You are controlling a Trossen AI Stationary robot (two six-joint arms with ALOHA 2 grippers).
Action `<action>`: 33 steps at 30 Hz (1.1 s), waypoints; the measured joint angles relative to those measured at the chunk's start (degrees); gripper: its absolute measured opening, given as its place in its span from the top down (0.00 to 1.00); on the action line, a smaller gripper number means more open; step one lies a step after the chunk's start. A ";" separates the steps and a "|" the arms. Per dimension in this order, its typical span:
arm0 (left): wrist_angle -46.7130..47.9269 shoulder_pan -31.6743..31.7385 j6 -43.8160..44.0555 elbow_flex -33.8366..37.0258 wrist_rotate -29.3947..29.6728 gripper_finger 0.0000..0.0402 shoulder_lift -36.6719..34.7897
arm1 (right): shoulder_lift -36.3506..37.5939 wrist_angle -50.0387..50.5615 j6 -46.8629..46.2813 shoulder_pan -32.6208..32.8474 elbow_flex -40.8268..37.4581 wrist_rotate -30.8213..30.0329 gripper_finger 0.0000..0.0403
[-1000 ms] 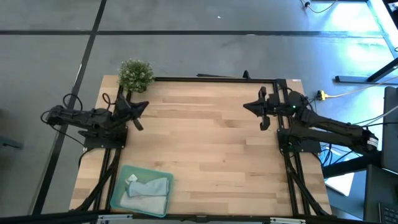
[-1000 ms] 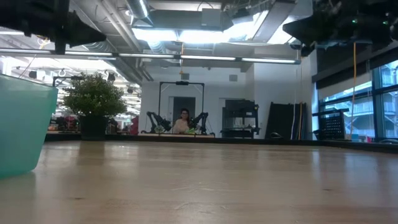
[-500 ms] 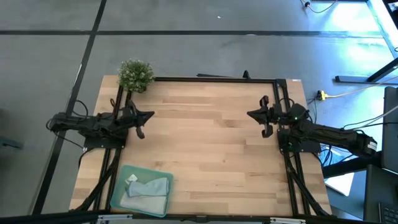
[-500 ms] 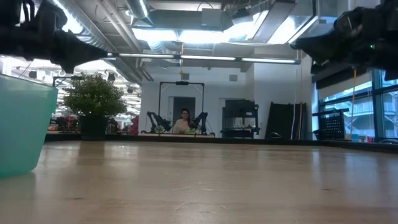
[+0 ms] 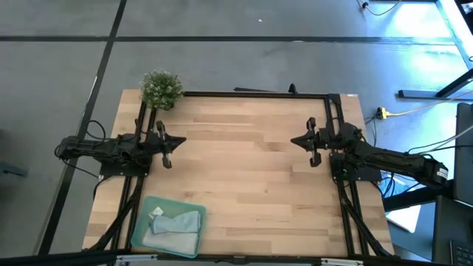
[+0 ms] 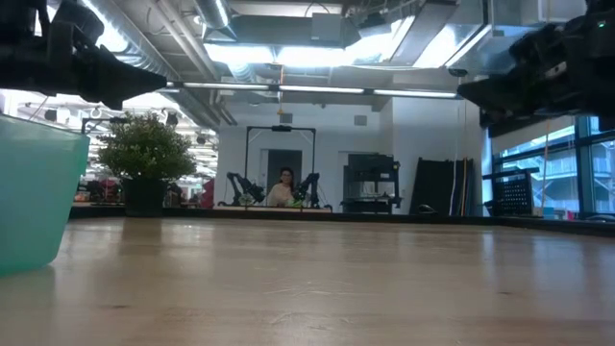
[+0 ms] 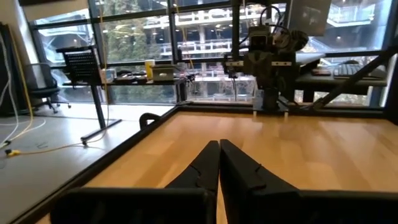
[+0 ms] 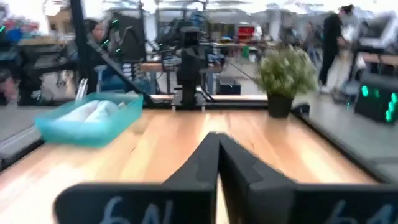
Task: Roll microfiber towels into tight, uniform cylinder then place into a basket
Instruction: Return to Home Position
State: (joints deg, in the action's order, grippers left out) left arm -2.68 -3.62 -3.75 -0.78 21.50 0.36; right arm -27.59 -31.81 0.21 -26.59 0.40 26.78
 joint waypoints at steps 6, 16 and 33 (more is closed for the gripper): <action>0.18 0.00 1.01 0.00 -1.83 0.97 0.00 | -0.05 4.52 -4.42 0.00 0.00 1.08 0.97; 0.95 -0.02 6.47 0.00 -8.51 0.97 0.00 | -0.04 4.30 -2.78 0.00 0.00 1.79 0.97; 0.94 -0.02 6.58 -0.02 -8.53 0.91 0.00 | -0.04 4.30 -2.83 0.00 0.00 1.77 0.97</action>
State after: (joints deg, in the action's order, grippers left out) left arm -1.74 -3.64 2.83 -0.80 12.97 0.36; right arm -27.64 -27.51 -2.61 -26.59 0.40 28.56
